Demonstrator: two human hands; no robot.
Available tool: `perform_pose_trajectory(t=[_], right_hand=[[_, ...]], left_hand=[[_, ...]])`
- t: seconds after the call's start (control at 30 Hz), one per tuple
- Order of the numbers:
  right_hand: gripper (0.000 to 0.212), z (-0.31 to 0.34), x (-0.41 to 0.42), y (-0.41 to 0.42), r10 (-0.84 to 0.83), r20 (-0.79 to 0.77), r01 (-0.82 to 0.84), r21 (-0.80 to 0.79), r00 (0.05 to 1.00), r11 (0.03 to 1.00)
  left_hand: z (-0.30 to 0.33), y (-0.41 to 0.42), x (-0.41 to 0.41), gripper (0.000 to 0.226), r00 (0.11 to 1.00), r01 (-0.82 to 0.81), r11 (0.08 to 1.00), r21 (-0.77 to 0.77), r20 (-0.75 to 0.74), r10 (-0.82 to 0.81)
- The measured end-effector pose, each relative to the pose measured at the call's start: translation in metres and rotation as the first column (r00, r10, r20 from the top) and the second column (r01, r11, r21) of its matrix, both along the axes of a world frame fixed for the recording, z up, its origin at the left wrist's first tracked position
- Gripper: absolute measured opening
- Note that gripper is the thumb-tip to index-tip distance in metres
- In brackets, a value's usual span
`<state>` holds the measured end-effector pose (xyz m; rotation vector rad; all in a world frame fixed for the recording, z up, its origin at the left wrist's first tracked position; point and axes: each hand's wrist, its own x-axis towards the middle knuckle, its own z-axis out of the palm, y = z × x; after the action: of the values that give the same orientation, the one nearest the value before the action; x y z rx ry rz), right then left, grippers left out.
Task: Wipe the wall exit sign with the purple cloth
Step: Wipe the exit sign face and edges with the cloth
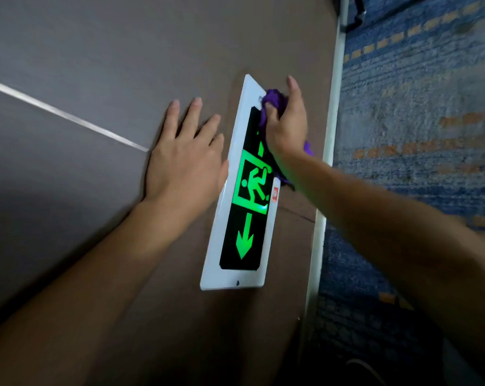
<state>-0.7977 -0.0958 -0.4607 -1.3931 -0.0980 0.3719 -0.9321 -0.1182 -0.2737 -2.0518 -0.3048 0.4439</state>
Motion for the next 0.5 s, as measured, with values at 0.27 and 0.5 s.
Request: perform_pose_trajectory(t=[0.27,0.5], right_hand=[[0.046,-0.005,-0.044,-0.011,0.048,0.039,-0.049,0.020,0.998,0.999],[0.055,-0.010,-0.168,-0.058,0.168,0.134,-0.174,0.031,0.977,0.984]], left_hand=[[-0.001,0.001,-0.002,0.063,1.000,0.017,1.000,0.002,0.000,-0.017],[0.001,0.001,-0.003,0.065,0.996,0.031,0.997,0.064,-0.090,-0.025]])
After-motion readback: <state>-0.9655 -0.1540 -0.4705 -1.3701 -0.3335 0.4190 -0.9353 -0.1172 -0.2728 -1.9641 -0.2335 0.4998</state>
